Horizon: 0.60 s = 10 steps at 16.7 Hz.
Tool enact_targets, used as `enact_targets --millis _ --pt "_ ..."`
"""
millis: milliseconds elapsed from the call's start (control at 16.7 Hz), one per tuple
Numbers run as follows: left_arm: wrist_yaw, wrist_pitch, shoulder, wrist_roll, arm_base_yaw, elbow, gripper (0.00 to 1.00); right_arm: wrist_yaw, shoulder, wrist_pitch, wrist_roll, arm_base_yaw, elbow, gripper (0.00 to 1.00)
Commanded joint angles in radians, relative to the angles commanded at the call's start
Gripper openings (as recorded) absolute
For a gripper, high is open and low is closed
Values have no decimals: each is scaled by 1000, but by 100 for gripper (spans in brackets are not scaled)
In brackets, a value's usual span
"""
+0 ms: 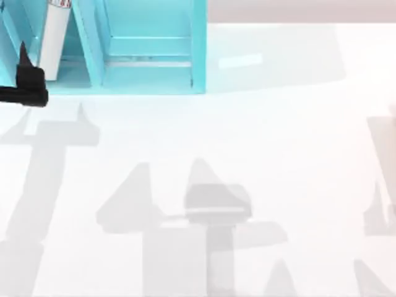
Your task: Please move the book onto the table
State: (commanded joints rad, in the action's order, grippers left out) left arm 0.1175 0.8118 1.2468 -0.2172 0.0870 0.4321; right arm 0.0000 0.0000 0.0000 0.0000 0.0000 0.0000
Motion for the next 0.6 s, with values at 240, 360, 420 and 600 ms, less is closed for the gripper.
enact_targets --millis 240,360,420,600 --pt "19 219 405 -77 18 120 100 0 0 0 0 0 0 100" --pt "24 307 569 -110 24 171 100 0 0 0 0 0 0 100" --pt "25 343 637 -125 27 193 100 0 0 0 0 0 0 100" --pt "26 417 779 -160 32 247 100 0 0 0 0 0 0 100"
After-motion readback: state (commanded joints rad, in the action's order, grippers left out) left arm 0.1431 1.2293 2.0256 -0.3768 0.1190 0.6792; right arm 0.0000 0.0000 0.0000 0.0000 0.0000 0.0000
